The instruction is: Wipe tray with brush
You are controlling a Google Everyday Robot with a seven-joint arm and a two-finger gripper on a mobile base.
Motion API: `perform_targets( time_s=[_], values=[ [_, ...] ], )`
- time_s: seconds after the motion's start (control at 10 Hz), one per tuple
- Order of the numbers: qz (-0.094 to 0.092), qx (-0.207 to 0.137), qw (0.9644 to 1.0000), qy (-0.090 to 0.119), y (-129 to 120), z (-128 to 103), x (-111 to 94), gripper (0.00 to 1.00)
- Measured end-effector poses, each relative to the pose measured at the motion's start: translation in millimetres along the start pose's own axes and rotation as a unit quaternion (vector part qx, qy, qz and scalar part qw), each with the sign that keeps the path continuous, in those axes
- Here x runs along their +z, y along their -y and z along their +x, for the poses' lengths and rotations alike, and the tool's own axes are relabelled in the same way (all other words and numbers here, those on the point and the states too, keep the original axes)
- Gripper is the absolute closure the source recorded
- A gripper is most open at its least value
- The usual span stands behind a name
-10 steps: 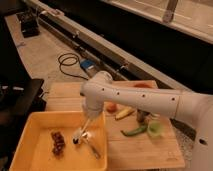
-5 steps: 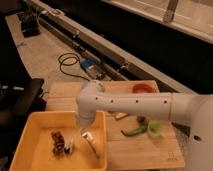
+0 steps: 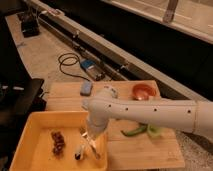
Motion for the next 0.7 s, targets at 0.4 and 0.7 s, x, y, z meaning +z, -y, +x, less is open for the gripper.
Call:
perform_targets(
  time_s=[0.4, 0.7],
  values=[
    [-0.011, -0.024, 0.9994, -0.021, 38, 33, -18, 1.00],
    [-0.009, -0.056, 0.9984, -0.005, 66, 16, -2, 1.00]
  ],
)
